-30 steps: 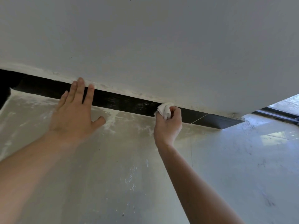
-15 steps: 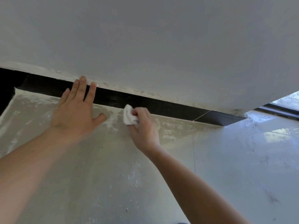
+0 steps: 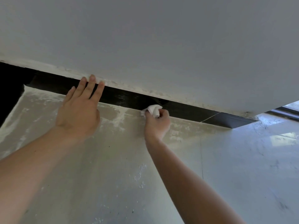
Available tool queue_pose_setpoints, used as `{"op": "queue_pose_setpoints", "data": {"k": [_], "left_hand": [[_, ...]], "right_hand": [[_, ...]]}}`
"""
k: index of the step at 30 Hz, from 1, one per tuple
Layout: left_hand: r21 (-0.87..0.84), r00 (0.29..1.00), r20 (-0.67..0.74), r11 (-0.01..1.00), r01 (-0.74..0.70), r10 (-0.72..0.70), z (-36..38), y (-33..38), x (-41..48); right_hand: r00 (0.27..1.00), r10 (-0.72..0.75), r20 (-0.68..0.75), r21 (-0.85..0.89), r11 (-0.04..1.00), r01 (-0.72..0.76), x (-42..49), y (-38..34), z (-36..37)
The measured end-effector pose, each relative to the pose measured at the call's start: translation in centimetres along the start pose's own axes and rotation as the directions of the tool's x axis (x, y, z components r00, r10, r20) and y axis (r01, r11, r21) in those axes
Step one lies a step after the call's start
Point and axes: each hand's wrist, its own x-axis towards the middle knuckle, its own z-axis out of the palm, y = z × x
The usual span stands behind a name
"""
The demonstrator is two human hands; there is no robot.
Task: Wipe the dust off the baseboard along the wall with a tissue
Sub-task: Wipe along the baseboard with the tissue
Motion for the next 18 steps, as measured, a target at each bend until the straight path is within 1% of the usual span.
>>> {"op": "queue_pose_setpoints", "data": {"k": [3,5,6,8,9,10,11,12,14,16,17,18], "left_hand": [[-0.001,1.000,0.007,1.000,-0.006,0.006,0.0,-0.2,0.0],[-0.009,1.000,0.008,1.000,-0.005,0.005,0.1,-0.3,0.1],[-0.008,1.000,0.006,1.000,-0.007,0.007,0.0,-0.4,0.1],[0.005,1.000,0.000,1.000,-0.018,0.018,0.0,-0.8,0.2],[0.010,1.000,0.000,1.000,-0.022,0.022,0.0,-0.9,0.2],[0.015,1.000,0.002,1.000,-0.024,0.024,0.0,-1.1,0.1],[0.020,1.000,0.003,1.000,-0.024,0.024,0.1,-1.2,0.0],[0.028,1.000,0.002,0.999,-0.025,0.025,0.2,-1.3,0.0],[0.031,1.000,-0.001,0.999,-0.025,0.025,0.3,-1.3,0.0],[0.022,1.000,0.007,1.000,-0.021,0.020,0.2,-1.2,0.0],[0.024,1.000,0.015,1.000,-0.020,0.020,0.2,-1.1,0.0],[0.027,1.000,0.023,0.999,-0.022,0.021,0.2,-1.1,0.0]], "right_hand": [[0.996,0.001,0.086,0.047,0.999,-0.005,-1.8,-0.6,2.2],[0.973,-0.070,0.220,-0.007,0.997,0.073,-2.6,-0.9,3.0],[0.939,-0.128,0.318,-0.043,0.988,0.149,-3.0,-1.1,3.2],[0.823,-0.230,0.519,-0.108,0.938,0.330,-3.6,-1.4,2.9],[0.766,-0.264,0.586,-0.141,0.897,0.418,-3.8,-1.3,2.4],[0.722,-0.302,0.623,-0.176,0.844,0.506,-3.8,-1.2,1.9],[0.687,-0.365,0.629,-0.209,0.771,0.601,-3.6,-1.0,1.2],[0.649,-0.458,0.608,-0.234,0.678,0.697,-3.1,-0.8,0.5],[0.546,-0.666,0.509,-0.247,0.494,0.833,-1.7,-0.9,-0.6],[0.436,-0.801,0.410,-0.251,0.361,0.898,0.0,-1.6,-0.8],[0.381,-0.836,0.394,-0.258,0.297,0.919,0.6,-2.0,-0.6],[0.328,-0.852,0.408,-0.271,0.231,0.935,1.0,-2.2,-0.3]]}}
